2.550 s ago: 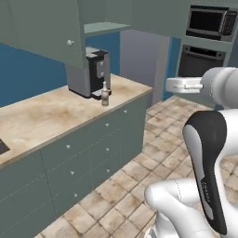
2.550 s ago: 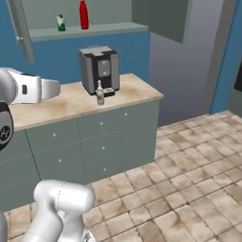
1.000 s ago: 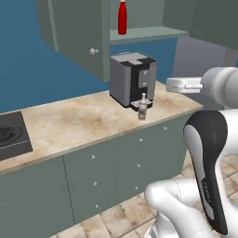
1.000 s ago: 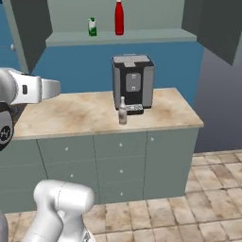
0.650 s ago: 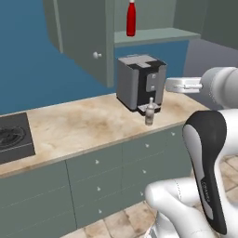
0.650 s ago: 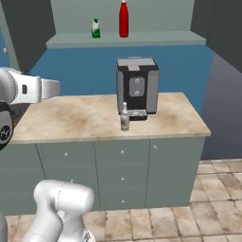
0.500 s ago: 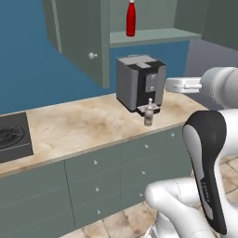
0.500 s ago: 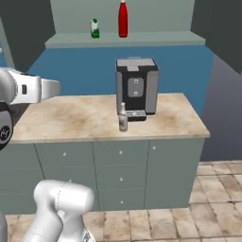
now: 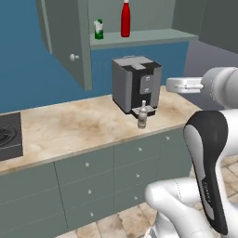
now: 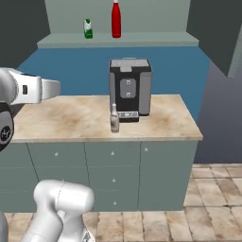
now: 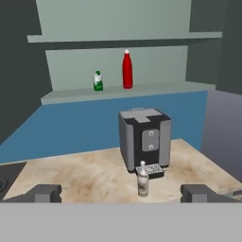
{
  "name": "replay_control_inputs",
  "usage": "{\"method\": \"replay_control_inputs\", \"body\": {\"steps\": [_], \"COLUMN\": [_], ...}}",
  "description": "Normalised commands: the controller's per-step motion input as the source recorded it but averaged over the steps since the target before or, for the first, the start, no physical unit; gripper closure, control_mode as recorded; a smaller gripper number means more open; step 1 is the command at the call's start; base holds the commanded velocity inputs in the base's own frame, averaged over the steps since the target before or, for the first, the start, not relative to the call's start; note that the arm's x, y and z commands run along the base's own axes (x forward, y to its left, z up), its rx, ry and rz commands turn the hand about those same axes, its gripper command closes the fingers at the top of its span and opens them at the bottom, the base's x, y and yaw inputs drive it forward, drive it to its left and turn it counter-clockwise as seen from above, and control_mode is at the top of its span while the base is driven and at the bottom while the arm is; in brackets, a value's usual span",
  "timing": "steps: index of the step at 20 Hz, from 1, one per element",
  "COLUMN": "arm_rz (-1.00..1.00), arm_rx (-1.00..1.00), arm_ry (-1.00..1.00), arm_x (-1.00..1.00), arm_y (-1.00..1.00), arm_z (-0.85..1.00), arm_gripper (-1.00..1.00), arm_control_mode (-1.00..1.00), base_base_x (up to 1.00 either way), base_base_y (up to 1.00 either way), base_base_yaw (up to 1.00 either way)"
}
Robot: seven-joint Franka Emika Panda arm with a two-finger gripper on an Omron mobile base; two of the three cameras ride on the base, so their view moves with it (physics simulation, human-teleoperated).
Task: Sort all alcoholic drinks to one cabinet, and non-alcoholic drinks to the other.
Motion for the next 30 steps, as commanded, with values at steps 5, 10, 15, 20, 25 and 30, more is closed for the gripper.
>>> {"method": "replay_control_inputs", "body": {"steps": [5, 10, 15, 20, 25, 30], "arm_rz": [0.0, 0.0, 0.0, 0.0, 0.0, 0.0], "arm_rx": [0.0, 0.0, 0.0, 0.0, 0.0, 0.02], "arm_ry": [0.0, 0.0, 0.0, 0.0, 0.01, 0.02], "arm_x": [0.0, 0.0, 0.0, 0.0, 0.01, 0.09], "arm_y": [0.0, 0.0, 0.0, 0.0, 0.0, -0.08], "arm_z": [0.0, 0.0, 0.0, 0.0, -0.01, -0.11], "arm_gripper": [-1.0, -1.0, -1.0, -1.0, -1.0, -1.0], "arm_control_mode": [1.0, 1.0, 1.0, 1.0, -1.0, -1.0], "base_base_x": [0.32, 0.34, 0.31, 0.19, 0.08, 0.0], "base_base_y": [-0.21, -0.14, -0.09, -0.06, -0.01, 0.0], "base_base_yaw": [0.07, 0.06, 0.06, 0.04, 0.01, 0.0]}}
